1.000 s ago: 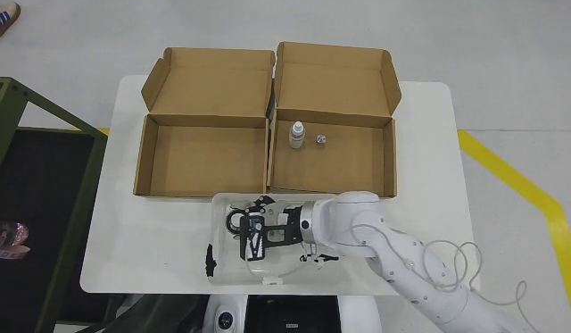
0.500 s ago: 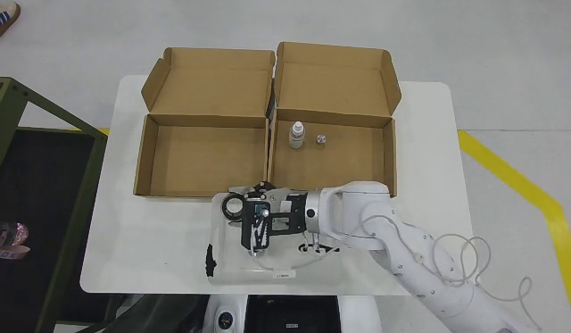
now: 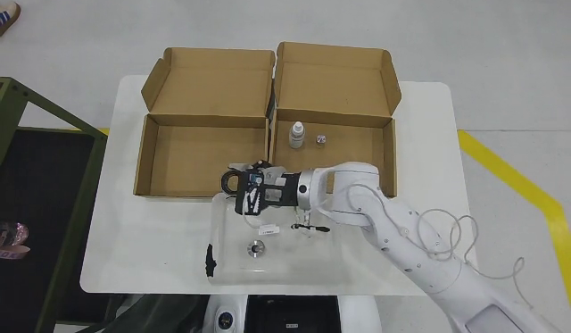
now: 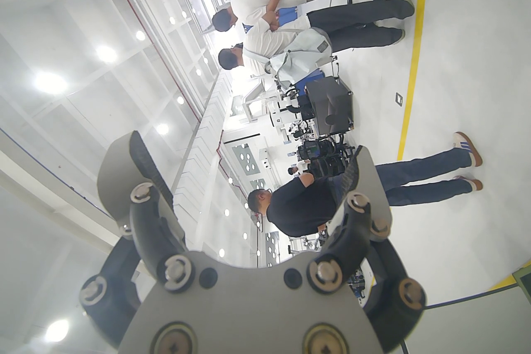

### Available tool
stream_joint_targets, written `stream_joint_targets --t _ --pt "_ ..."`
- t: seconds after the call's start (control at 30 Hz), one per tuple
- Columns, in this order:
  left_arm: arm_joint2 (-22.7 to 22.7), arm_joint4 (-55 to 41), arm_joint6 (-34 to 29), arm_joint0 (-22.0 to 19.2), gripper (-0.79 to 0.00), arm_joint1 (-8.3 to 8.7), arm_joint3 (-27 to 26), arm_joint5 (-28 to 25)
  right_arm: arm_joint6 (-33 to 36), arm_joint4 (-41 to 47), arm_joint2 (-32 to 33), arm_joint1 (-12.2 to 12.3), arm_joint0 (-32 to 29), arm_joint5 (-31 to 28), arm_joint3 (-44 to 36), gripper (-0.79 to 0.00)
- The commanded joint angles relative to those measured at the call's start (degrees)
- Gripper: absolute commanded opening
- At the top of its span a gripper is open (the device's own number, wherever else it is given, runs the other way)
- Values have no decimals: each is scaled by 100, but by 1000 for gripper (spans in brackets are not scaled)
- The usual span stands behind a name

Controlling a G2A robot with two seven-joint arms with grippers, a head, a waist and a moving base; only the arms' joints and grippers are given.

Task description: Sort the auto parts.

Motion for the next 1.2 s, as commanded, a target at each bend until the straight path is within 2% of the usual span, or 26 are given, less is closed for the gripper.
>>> stream_joint_targets --t 0.0,0.6,1.17 --pt "0 0 0 0 0 0 0 0 -15 -11 -71 -48 123 72 168 -785" --pt "0 0 0 0 0 0 0 0 167 112 -618 -591 1190 876 1520 -785" --pt "0 0 0 0 0 0 0 0 467 16 -1170 -1173 1730 1512 2800 -785"
